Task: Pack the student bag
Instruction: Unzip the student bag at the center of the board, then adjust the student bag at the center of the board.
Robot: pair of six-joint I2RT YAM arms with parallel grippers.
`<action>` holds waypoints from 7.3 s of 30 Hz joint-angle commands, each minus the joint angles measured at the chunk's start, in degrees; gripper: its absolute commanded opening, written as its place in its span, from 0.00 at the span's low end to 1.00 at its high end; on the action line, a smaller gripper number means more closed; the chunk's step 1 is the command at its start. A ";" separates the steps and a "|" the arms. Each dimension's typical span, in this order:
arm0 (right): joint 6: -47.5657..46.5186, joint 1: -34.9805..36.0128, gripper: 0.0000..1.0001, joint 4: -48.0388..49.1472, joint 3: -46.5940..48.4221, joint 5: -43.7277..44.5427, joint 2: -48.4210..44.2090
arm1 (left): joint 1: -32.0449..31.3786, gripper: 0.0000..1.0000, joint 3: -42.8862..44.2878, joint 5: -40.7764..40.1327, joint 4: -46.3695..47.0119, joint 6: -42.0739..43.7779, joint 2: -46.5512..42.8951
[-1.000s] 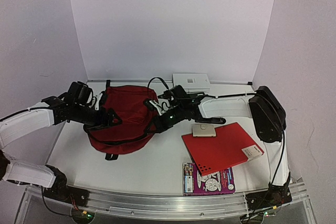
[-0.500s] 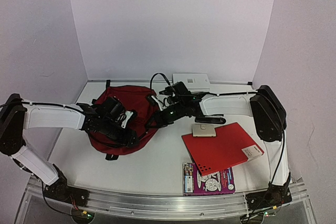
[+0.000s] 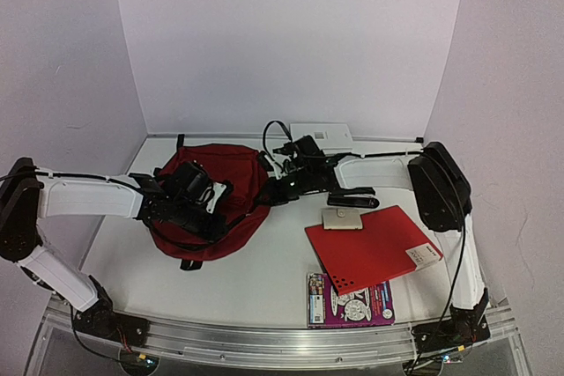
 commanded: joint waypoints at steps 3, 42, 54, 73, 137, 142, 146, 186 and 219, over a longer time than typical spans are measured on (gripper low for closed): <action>-2.80 -3.37 0.00 1.29 4.71 7.09 6.25 | -1.02 0.00 -1.56 -0.14 -1.99 -0.38 -6.06; -8.35 -9.58 0.93 -0.96 -2.96 6.72 -11.51 | 2.81 0.01 36.22 0.99 -11.10 -10.53 25.85; -7.34 -9.75 0.98 -4.33 -9.91 -2.08 -15.53 | 5.63 0.57 34.27 5.83 -14.21 -6.94 20.65; -4.21 -0.13 0.90 -4.02 -10.76 0.32 -7.36 | -0.79 0.61 26.59 -16.11 -43.22 -1.50 10.88; -3.41 -3.63 0.61 -3.71 1.60 5.87 0.93 | -3.15 0.03 27.64 -7.90 -32.51 10.91 19.93; -3.50 -3.64 0.61 -3.33 3.48 7.09 3.46 | -6.03 0.00 30.36 3.34 -30.58 10.29 17.96; -3.44 -3.64 0.61 -3.09 5.81 7.37 5.49 | -7.04 0.00 30.49 11.71 -24.53 8.13 13.56; -10.85 1.48 0.68 -5.62 -8.97 11.93 -4.82 | 27.02 0.53 25.74 -6.23 -24.92 -4.57 16.92; -13.54 0.63 0.66 -7.64 -5.92 15.88 -0.06 | 17.76 0.60 12.95 -4.82 -27.32 -12.62 4.32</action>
